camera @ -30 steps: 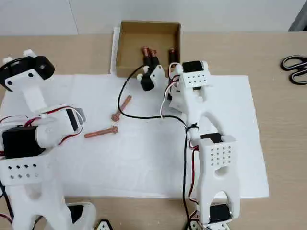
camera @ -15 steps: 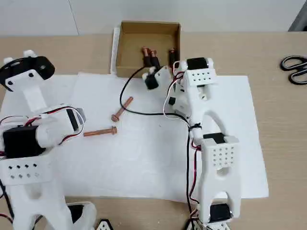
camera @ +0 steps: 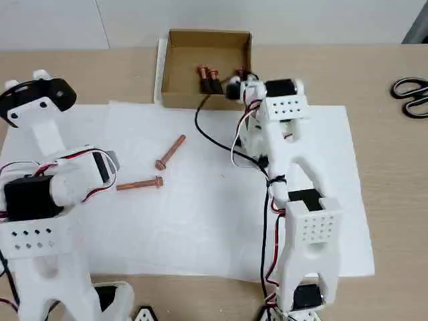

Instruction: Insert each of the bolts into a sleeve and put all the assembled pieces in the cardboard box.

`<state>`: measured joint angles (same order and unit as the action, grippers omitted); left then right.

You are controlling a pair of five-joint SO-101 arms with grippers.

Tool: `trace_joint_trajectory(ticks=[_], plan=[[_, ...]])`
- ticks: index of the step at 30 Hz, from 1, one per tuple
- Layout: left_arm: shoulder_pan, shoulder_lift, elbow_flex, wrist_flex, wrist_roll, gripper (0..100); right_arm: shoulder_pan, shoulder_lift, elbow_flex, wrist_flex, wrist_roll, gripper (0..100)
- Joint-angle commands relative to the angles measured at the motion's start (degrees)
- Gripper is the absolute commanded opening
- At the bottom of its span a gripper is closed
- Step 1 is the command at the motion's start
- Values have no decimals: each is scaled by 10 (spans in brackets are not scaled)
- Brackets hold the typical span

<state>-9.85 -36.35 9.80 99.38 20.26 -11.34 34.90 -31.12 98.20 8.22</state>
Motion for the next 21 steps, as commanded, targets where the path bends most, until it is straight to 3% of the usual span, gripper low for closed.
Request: trace_joint_trajectory(ticks=[1, 8, 21], plan=[[1, -11, -2, 1, -4, 164, 5, -12, 14, 3, -21, 28], [1, -11, -2, 1, -4, 164, 1, 24, 14, 4, -18, 207], [1, -11, -1, 1, -4, 164, 2, 37, 15, -11, -18, 208]])
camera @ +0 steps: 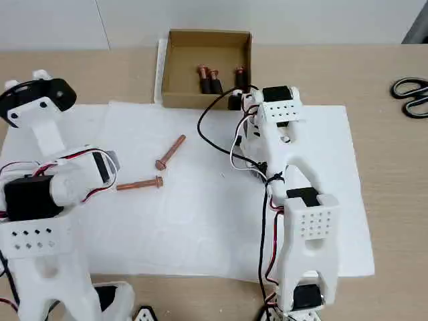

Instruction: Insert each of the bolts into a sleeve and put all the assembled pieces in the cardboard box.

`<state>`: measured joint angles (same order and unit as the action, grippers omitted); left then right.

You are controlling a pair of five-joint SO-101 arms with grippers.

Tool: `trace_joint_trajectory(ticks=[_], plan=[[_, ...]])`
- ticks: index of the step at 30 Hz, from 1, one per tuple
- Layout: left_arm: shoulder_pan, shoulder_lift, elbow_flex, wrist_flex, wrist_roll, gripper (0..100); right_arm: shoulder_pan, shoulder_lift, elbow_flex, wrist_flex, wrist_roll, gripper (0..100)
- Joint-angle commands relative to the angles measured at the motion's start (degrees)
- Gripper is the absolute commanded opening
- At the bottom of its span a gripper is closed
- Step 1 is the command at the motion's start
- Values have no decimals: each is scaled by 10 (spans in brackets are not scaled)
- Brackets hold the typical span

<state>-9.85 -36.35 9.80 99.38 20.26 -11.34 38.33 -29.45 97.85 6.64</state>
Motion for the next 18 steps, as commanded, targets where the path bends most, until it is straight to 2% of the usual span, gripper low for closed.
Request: trace_joint_trajectory(ticks=[1, 7, 13, 18], plan=[[1, -11, -1, 1, -4, 164, 2, 11, -2, -10, -2, 208], [1, -11, 4, 1, -5, 164, 1, 65, -2, -33, -2, 203], [1, -11, 15, 1, -5, 164, 4, 66, -4, -29, 27, 11], [2, -11, 15, -2, -5, 164, 22, 23, -10, -5, 28, 6]])
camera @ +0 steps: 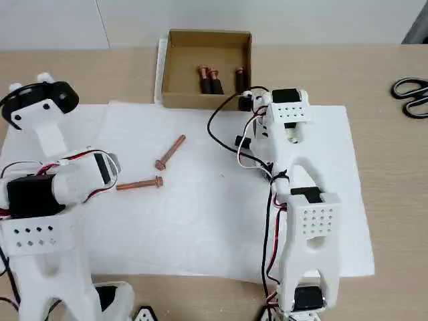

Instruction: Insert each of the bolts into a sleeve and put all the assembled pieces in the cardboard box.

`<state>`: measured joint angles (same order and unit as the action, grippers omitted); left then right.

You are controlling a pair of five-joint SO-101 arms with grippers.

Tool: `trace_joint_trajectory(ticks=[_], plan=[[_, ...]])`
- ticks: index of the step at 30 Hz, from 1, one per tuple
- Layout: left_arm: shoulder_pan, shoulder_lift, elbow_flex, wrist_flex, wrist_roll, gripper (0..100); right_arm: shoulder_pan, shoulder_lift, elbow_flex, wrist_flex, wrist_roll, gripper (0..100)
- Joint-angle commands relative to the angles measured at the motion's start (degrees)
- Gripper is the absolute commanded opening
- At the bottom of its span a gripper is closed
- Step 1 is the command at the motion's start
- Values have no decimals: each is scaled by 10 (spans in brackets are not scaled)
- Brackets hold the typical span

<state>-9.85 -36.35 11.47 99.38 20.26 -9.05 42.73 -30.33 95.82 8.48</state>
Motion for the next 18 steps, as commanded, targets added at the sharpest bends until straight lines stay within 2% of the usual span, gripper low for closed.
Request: trace_joint_trajectory(ticks=[1, 4, 8, 11, 15, 18], plan=[[2, -11, -1, -2, -5, 164, 2, -42, -3, 25, 10, 6], [2, -11, -2, -3, -10, 164, 11, -105, -3, 30, 10, 4], [3, -4, 0, -49, -127, 164, 11, -186, -2, 34, 10, 4], [2, 18, -1, -98, -136, 164, 10, -233, 0, 35, 10, 5], [17, 123, -4, -121, -141, 164, 11, -269, 33, 35, 10, 5], [36, 215, -4, -137, -222, 164, 11, -281, 64, 33, 7, 4]])
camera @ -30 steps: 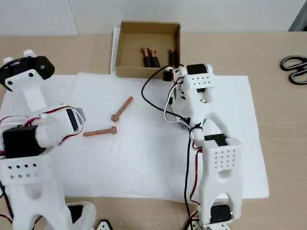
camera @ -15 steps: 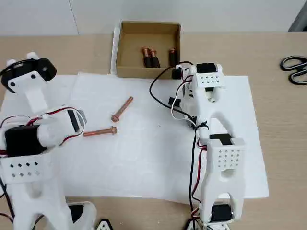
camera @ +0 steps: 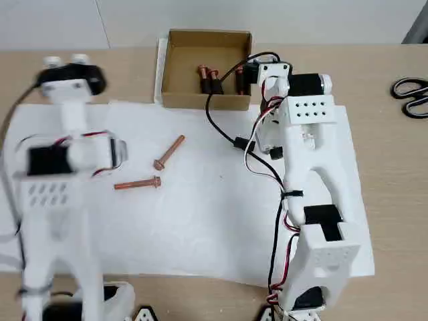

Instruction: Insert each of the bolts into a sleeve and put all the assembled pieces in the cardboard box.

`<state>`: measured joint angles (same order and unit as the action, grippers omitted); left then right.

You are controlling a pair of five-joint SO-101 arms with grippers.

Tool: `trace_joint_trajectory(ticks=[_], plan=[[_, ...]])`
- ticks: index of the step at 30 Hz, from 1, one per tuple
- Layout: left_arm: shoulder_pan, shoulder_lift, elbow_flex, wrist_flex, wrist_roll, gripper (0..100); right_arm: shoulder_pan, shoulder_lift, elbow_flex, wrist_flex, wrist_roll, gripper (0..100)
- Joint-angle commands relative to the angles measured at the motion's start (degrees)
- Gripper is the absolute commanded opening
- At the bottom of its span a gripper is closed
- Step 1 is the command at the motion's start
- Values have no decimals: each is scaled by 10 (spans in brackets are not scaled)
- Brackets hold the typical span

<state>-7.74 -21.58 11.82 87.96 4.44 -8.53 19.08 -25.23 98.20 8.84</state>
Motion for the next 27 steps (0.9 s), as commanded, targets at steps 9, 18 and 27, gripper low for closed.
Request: trace_joint_trajectory(ticks=[9, 18, 27], plan=[[38, 206, -7, -38, -452, 164, 6, -48, 40, 9, 1, 4], [40, 275, -7, -83, -535, 164, 6, -48, 40, 10, 1, 4], [53, 323, -7, -123, -535, 164, 6, -48, 40, 10, 1, 4]])
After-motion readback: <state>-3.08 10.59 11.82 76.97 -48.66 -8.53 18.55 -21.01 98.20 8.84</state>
